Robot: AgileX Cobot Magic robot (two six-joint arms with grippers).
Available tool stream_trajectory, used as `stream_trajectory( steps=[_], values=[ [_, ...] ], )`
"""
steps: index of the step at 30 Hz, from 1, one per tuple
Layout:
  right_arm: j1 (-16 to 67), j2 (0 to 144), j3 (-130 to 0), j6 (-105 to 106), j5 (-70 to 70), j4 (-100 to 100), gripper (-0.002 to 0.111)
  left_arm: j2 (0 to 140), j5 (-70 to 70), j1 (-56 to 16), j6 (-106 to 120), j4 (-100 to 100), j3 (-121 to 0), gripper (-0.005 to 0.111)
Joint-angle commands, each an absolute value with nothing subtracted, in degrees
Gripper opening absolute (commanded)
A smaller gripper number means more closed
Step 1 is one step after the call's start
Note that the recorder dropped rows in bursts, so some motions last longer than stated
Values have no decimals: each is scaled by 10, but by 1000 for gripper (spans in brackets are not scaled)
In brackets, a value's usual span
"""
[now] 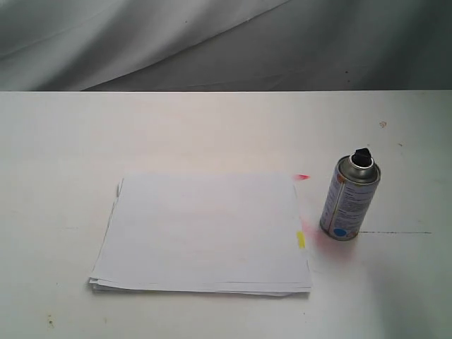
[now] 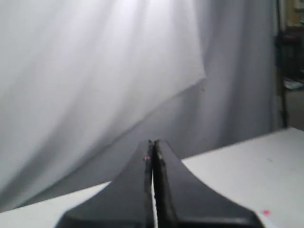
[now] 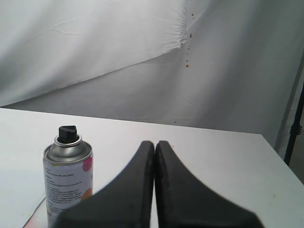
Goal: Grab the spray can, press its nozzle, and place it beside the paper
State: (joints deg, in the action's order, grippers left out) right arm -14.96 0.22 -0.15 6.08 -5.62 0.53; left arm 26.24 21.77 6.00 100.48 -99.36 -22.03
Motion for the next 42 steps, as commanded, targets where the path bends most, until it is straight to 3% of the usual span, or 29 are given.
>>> stream_trajectory(
  steps=[1,10,19,23,42],
  values=[
    [-154,0,0,62,-55,6,0,135,96,57,979,-999,-194,0],
    [-154,0,0,62,-55,6,0,20,49,57,950,-993,-133,0],
    [-154,0,0,62,-55,6,0,21,109,57,306,-368,-90,0],
    [-154,0,0,62,-55,6,0,21,109,57,184,-205,-70,0],
    [-154,0,0,60,-55,6,0,21,179,57,167,-129,0,0]
  ],
)
